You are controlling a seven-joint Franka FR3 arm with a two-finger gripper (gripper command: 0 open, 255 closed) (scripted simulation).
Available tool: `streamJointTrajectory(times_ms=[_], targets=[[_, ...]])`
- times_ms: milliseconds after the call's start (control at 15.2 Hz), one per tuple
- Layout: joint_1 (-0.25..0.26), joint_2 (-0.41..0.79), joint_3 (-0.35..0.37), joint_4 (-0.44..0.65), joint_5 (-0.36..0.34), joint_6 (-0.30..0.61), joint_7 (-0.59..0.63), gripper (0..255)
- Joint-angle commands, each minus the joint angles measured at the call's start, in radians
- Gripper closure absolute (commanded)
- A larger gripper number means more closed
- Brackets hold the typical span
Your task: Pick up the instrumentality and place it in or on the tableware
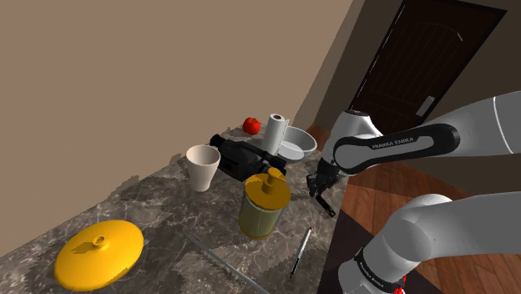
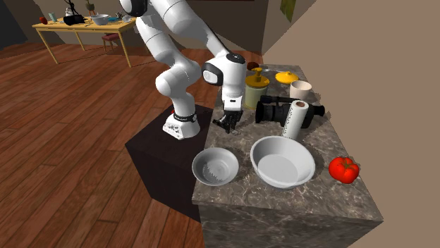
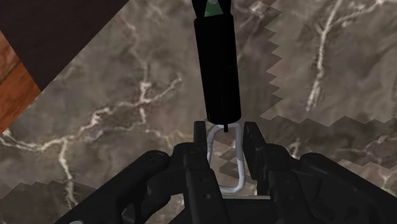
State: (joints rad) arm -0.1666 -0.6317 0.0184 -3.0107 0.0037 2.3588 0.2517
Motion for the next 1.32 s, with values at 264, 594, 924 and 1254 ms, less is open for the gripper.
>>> streamJointTrajectory(times_ms=[264,594,924,1254], targets=[[0.000,-0.016,0.000,0.006,0.000,-0.022,0.000,255],[0.001,-0.085,-0.001,0.042,0.000,-0.127,-0.001,255],[0.001,-0.139,-0.002,0.085,0.000,-0.224,-0.002,255],[0.000,-0.179,-0.003,0.134,0.000,-0.313,-0.003,255]])
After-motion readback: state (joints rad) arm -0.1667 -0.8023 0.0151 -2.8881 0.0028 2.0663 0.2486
